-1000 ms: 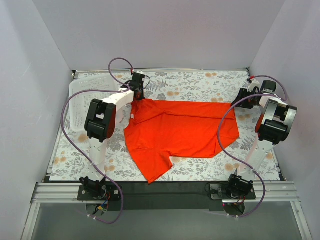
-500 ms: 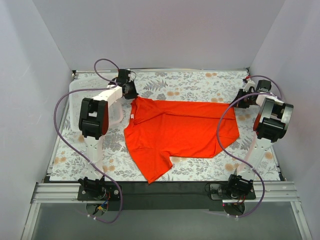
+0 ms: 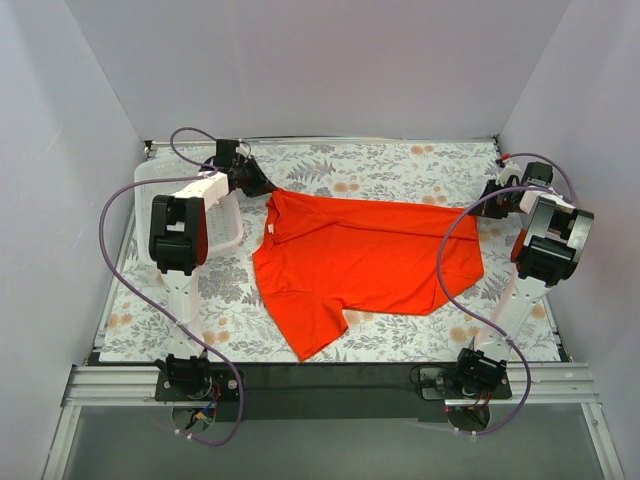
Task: Fold and stack the t-shirts
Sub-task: Fold the tshirt
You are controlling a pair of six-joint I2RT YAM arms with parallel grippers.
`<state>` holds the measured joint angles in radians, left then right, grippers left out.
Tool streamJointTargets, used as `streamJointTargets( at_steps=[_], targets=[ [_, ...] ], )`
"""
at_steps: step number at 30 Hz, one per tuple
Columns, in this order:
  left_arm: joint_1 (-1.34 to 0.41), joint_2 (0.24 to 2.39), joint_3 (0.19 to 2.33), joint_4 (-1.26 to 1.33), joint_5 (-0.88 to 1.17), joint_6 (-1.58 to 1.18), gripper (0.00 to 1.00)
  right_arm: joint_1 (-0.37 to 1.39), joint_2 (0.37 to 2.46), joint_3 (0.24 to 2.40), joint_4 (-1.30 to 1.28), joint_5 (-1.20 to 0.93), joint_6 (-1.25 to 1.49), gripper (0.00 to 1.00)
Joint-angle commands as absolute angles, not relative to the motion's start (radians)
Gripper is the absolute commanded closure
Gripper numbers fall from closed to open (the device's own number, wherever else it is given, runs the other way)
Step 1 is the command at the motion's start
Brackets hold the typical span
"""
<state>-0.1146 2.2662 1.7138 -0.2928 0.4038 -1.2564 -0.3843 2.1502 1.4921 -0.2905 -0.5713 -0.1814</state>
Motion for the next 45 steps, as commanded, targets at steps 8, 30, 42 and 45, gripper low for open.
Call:
streamJointTargets(
  at_steps=[8, 30, 42, 45],
  targets=[
    [-0.075, 2.178, 1.635, -0.186, 0.440, -1.361, 0.99, -0.402, 2.146, 1.523, -0.288, -0.531, -0.218, 0.99],
    [-0.184, 2.083, 1.697, -0.353, 0.220, -1.028, 0.64, -0.402, 2.163, 1.559, -0.290, -0.528, -0.230, 0.99],
    [-0.221, 2.098, 1.709, -0.408, 0.029, -0.963, 0.70, -0.411, 2.191, 1.595, -0.296, -0.509, -0.235, 0.99],
    [-0.221, 2.111, 1.709, -0.419, 0.047, -0.959, 0.70, -0.414, 2.194, 1.595, -0.296, -0.508, -0.236, 0.99]
  ],
)
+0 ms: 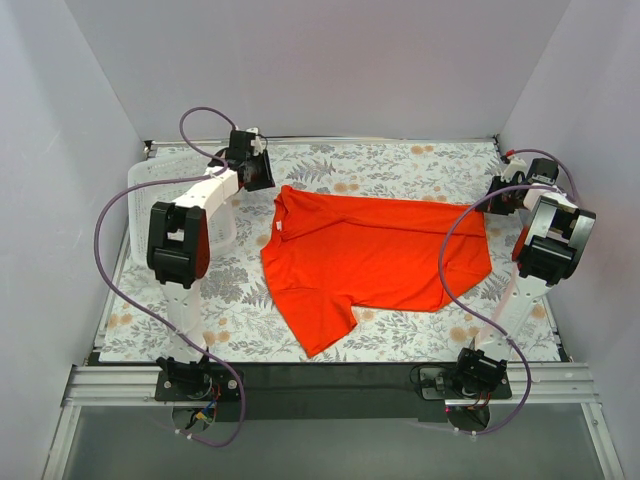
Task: Fold and stack the t-shirts
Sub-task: Fold the tshirt
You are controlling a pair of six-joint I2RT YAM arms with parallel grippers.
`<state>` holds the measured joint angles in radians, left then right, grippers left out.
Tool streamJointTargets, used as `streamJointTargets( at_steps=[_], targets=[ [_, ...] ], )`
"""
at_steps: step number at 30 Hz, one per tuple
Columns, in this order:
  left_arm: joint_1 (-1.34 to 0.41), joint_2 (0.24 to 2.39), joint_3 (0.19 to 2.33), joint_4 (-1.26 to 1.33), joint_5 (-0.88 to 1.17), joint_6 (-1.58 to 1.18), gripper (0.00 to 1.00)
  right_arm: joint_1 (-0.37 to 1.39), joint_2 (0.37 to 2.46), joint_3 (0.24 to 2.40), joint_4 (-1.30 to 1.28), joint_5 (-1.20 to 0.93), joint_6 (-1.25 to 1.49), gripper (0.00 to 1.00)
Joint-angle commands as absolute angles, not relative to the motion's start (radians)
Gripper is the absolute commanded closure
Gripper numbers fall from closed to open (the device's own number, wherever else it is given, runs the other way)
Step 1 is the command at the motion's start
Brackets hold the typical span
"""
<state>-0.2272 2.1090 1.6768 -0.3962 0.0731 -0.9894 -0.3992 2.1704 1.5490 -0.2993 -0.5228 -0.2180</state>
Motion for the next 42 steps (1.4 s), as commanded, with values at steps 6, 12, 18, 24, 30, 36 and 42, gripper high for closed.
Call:
streamJointTargets(
  at_steps=[6, 12, 18, 24, 30, 36, 42],
  targets=[
    [-0.239, 2.184, 1.766, -0.468, 0.103, -0.940, 0.70, -0.419, 2.194, 1.603, -0.299, -0.514, -0.238, 0.99],
    [-0.255, 2.256, 1.827, -0.506, 0.091, -0.950, 0.69, -0.420, 2.194, 1.600, -0.301, -0.517, -0.236, 0.99],
    [-0.258, 2.273, 1.836, -0.512, 0.103, -0.950, 0.69, -0.422, 2.197, 1.601, -0.301, -0.520, -0.236, 0.99],
    [-0.258, 2.284, 1.839, -0.534, 0.098, -0.945, 1.00, -0.423, 2.198, 1.605, -0.302, -0.520, -0.235, 0.99],
    [-0.244, 2.234, 1.807, -0.537, -0.081, -0.963, 1.00, -0.431, 2.194, 1.608, -0.302, -0.489, -0.230, 0.99],
    [-0.221, 2.197, 1.772, -0.528, -0.083, -0.974, 1.00, -0.437, 2.198, 1.614, -0.304, -0.491, -0.222, 0.99],
    [-0.219, 2.161, 1.769, -0.500, -0.008, -1.009, 0.69, -0.437, 2.194, 1.598, -0.304, -0.515, -0.235, 0.99]
  ],
)
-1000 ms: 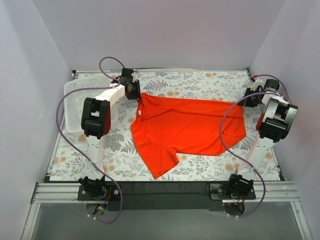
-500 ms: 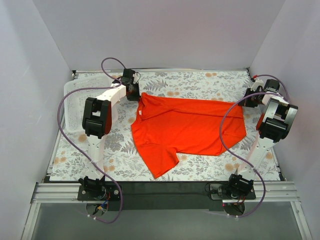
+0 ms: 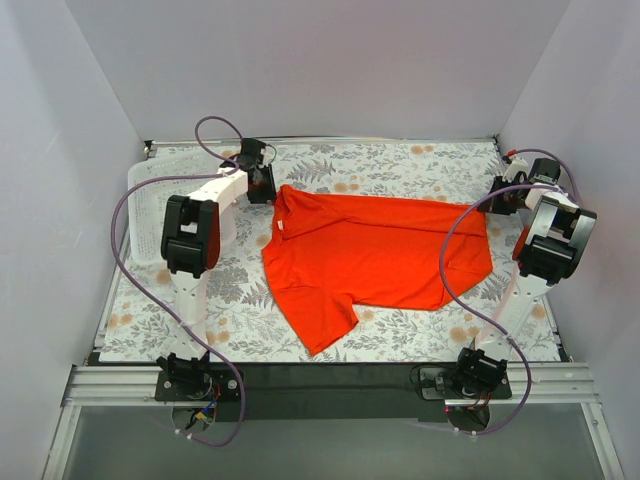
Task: Fold and stack the t-shirts
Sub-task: Fold the tshirt
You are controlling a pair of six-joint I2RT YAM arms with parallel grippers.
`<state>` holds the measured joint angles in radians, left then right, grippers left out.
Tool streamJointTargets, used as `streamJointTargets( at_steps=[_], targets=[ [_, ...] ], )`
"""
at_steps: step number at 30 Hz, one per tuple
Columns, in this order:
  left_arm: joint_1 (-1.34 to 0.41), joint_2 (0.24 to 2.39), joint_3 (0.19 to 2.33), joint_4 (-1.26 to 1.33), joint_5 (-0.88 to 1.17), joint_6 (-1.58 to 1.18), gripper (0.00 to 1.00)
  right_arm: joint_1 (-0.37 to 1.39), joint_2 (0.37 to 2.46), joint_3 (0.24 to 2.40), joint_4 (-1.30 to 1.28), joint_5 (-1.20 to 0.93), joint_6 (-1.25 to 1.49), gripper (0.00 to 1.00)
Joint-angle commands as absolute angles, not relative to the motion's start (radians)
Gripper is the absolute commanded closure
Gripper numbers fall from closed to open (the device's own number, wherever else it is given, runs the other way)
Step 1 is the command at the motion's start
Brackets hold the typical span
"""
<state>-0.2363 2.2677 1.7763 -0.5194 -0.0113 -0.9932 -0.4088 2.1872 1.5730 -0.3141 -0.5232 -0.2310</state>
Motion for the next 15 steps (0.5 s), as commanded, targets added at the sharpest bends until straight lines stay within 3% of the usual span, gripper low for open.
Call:
streamJointTargets(
  at_steps=[1, 15],
  targets=[
    [-0.219, 2.155, 1.767, -0.494, -0.002, -1.015, 0.68, -0.437, 2.194, 1.597, -0.304, -0.517, -0.238, 0.99],
    [-0.229, 2.086, 1.727, -0.400, 0.210, -1.131, 0.66, -0.437, 2.201, 1.588, -0.304, -0.528, -0.244, 0.99]
  ],
)
